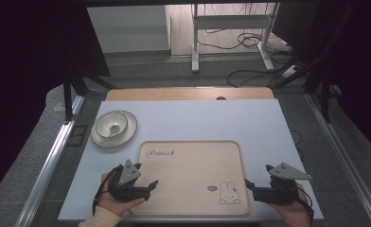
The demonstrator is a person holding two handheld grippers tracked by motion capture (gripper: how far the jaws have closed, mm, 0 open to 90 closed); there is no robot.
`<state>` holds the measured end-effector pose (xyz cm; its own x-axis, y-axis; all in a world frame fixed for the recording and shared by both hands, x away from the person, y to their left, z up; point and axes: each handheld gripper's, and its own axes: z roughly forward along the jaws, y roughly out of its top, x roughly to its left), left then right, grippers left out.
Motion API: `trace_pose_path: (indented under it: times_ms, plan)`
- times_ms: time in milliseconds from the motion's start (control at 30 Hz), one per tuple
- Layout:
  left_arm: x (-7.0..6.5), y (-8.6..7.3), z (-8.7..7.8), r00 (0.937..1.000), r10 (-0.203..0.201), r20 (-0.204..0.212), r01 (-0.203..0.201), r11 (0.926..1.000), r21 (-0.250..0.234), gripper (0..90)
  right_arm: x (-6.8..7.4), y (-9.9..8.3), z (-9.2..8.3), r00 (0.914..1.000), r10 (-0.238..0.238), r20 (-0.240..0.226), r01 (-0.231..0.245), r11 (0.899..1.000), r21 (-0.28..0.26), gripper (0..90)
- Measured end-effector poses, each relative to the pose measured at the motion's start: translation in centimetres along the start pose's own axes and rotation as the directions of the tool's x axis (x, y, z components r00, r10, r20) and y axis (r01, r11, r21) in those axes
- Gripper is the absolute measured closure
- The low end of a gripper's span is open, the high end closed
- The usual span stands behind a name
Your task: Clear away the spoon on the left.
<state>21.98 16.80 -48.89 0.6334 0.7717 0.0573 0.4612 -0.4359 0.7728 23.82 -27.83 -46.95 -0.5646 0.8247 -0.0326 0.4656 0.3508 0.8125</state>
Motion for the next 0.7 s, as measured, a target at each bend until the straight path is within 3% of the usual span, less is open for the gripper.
trace_pose_path:
  times_ms: [700]
  plan:
    - [0.09,0.19,-0.28,0.9999,0.011,0.001,-0.011,0.9996,-0.025,19.9,-0.14,-0.34,-0.07,0.9993,-0.009,-0.035,0.010,1.000,0.021,13.1]
